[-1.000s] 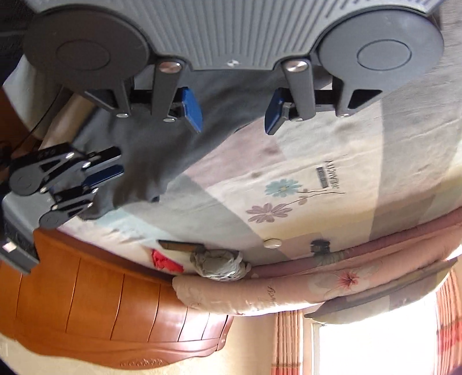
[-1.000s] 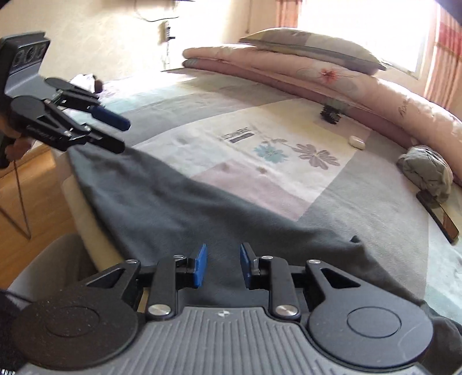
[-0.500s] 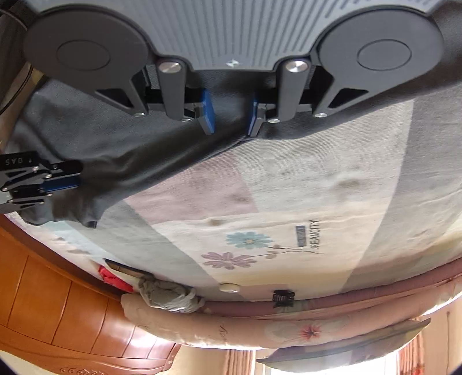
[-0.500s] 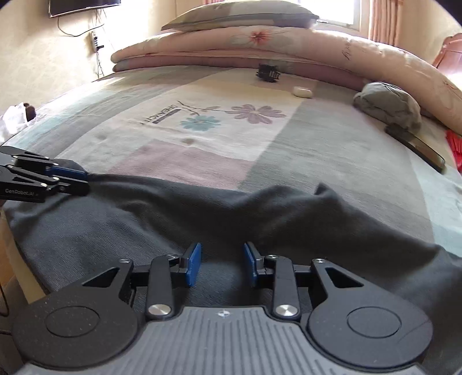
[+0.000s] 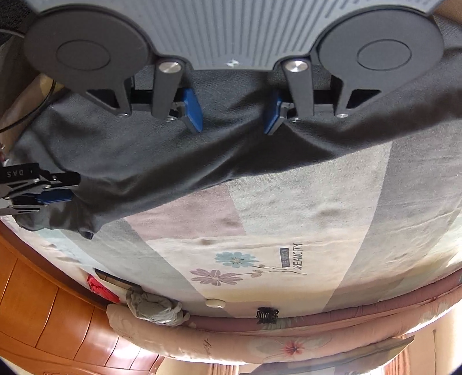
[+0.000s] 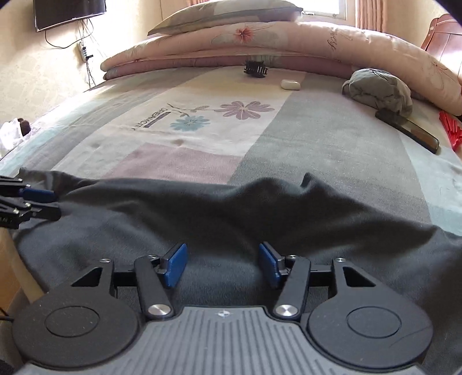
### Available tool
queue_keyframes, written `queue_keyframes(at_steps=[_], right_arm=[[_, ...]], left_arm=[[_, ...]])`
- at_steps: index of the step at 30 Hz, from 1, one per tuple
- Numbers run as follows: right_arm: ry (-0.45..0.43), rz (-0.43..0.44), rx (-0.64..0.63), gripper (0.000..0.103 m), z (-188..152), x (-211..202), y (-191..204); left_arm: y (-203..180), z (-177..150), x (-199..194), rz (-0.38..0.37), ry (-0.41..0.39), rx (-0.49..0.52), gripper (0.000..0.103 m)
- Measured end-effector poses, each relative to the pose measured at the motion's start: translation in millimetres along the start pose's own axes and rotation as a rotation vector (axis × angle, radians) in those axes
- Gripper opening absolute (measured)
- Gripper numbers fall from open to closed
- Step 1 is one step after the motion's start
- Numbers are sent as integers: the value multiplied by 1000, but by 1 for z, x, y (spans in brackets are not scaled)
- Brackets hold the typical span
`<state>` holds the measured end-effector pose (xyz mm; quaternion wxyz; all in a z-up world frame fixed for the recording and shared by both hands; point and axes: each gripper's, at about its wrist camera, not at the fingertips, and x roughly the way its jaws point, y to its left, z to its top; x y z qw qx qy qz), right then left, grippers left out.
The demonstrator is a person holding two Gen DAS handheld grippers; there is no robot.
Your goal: Fold clothes
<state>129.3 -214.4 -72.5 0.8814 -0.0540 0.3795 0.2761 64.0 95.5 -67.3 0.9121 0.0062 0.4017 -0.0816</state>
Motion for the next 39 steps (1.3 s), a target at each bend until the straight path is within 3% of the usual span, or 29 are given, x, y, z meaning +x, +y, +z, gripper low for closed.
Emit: queue_keyframes(at_steps=[3,6,9,11,15,20,25,31,35,39], right_arm=[[-50,16,23,60,11,-12,-12],[-85,-28,26,60,26,-7,-26],[4,-38,59,60,18,10,-40],[-28,-41,22,61,-1,6,-41],[-76,-36,50,61,-24,-11,-46],[-94,-22,67,62,-29,-15,-49],[-106,-15,63,63,-31,-16,-48],[-112,-8,56,68,-30,-14,-48],[-100,-18,46,69,-27,-15,-45],[-94,-21,71,70,-24,-24,-45]], left_arm=[[-9,30,2,-119,-40,-11,50],[-25,62,15,-255,-65,-39,50],[-47,90,35,-389,-81,-47,51],[-63,103,52,-448,-71,-36,52],[-96,112,96,-535,-19,51,55],[-114,113,141,-643,82,56,55],[-121,111,132,-733,81,86,55],[-135,110,118,-771,92,209,63],[-141,118,140,-811,134,166,63],[-144,135,178,-927,207,10,65]])
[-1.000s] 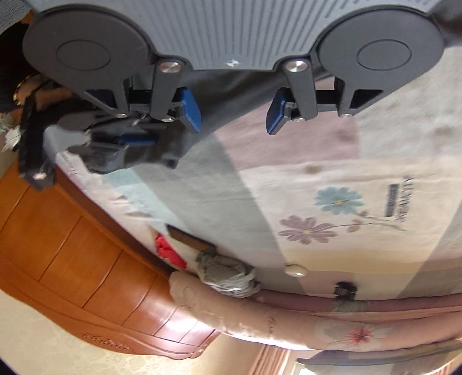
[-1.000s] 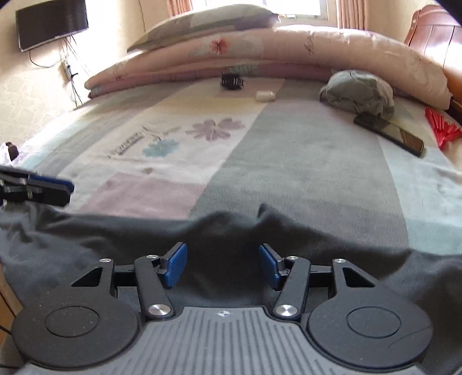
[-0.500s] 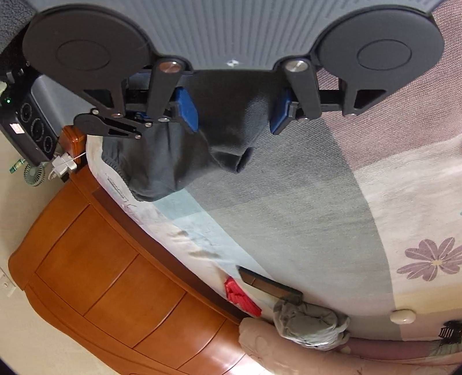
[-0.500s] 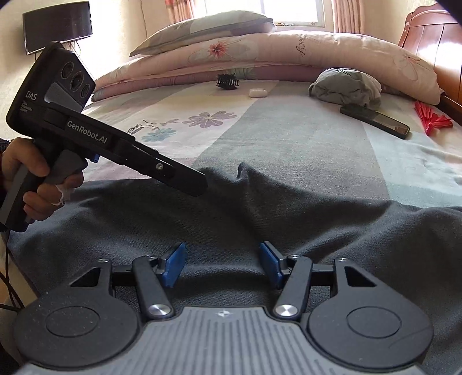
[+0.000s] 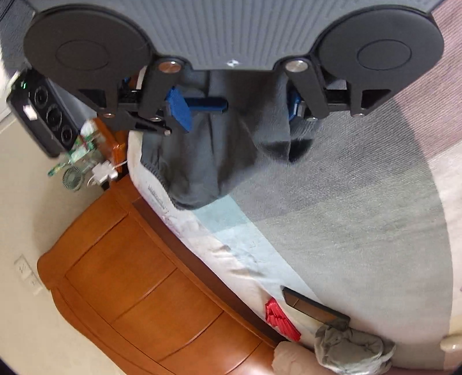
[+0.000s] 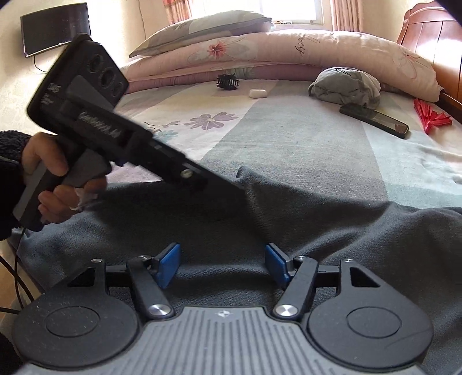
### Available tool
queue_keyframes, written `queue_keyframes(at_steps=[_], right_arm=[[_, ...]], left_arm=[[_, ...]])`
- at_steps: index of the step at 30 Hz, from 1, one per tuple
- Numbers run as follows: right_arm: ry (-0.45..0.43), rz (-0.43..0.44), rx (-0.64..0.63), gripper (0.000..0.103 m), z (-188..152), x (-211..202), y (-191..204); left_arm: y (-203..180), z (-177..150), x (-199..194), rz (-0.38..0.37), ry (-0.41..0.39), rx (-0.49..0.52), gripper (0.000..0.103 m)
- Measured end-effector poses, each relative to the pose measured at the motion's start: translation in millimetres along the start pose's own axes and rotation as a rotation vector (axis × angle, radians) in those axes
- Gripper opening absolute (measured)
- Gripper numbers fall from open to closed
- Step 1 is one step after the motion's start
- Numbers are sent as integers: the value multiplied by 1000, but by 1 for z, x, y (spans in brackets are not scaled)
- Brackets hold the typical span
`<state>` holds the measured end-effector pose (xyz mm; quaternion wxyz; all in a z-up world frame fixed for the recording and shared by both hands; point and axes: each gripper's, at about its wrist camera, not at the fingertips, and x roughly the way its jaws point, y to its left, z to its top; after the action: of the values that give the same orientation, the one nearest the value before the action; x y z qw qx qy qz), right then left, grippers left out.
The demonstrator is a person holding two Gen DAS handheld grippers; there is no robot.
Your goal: Fold clothes
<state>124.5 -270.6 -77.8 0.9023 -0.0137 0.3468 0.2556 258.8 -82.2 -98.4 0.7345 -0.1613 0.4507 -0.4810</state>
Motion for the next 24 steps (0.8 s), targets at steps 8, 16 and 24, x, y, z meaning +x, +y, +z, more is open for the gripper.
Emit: queue_keyframes(at_steps=[8,16,24], right_arm=[[-28,-46,37,73,-5,-22,-8],[-26,-92,85,75,-19,-31,-21],[-115,-184,68,78,1,-44,-57]], left_arm=[[39,38,20,-51,-18,-172,62],[12,37,-40,164,-100,-31,64],[-51,8,-22,52,-52,156,74]])
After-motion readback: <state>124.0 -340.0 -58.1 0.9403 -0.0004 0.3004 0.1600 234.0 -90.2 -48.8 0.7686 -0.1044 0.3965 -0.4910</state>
